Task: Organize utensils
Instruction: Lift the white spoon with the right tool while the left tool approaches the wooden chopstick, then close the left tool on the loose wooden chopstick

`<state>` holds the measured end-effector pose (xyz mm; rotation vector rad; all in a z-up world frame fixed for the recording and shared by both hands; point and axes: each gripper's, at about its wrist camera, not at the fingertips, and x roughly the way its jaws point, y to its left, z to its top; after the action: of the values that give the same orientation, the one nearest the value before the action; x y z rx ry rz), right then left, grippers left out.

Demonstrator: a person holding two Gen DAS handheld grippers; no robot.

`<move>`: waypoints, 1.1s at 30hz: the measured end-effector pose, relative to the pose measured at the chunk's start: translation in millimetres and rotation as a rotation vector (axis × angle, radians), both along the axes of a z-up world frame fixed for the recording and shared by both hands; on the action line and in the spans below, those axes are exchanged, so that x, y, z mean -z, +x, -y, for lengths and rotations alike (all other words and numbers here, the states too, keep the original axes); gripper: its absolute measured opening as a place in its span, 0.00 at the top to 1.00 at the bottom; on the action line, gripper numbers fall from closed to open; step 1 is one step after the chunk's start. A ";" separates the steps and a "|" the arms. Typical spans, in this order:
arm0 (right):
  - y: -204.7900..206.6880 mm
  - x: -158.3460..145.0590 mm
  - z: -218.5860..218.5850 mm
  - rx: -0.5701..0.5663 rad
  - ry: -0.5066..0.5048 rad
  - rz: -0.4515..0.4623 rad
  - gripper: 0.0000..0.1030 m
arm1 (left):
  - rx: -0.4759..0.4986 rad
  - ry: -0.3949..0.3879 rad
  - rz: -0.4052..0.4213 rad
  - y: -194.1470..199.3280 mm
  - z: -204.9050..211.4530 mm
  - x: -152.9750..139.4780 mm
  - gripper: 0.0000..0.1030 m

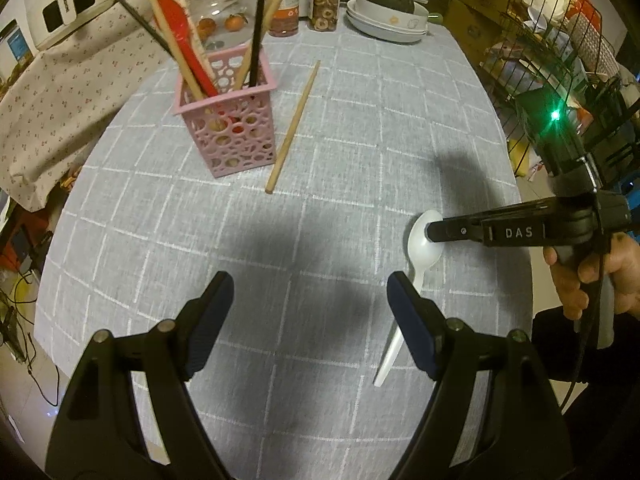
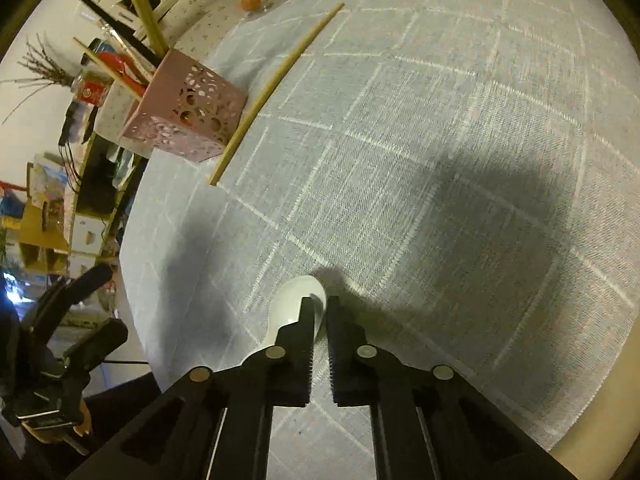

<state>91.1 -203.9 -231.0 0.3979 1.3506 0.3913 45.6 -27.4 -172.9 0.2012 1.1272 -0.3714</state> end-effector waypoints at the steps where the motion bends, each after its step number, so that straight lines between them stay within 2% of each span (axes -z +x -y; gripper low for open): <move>1: -0.6 -4.9 0.6 -0.004 -0.011 0.012 0.96 | 0.003 0.002 0.005 0.3 2.3 -0.9 0.23; 5: 2.7 -29.7 13.0 0.024 -0.075 0.049 0.97 | 0.015 0.018 0.032 1.7 14.0 -5.3 0.23; 10: 7.3 -73.9 49.7 0.095 -0.131 0.136 0.97 | 0.042 0.056 0.062 12.6 38.8 -5.4 0.23; 15: 14.7 -103.1 79.6 0.136 -0.178 0.204 0.97 | 0.097 0.114 0.095 37.2 83.8 1.3 0.30; 20: 20.6 -104.4 106.0 0.173 -0.178 0.197 0.97 | 0.073 0.135 0.101 87.6 121.9 7.4 0.35; 24: 26.4 -106.3 115.1 0.209 -0.164 0.193 0.97 | 0.048 0.154 0.093 145.1 146.9 14.8 0.41; 30: 35.5 -101.0 117.0 0.216 -0.137 0.175 0.97 | -0.067 0.159 0.036 216.4 149.8 28.8 0.49; 33: 37.2 -98.0 114.9 0.207 -0.126 0.162 0.97 | -0.104 0.169 0.020 238.7 145.1 39.1 0.53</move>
<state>128.4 -318.8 -133.0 0.3886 1.1565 0.1624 284.3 -172.5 -212.1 0.2929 1.1451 -0.1811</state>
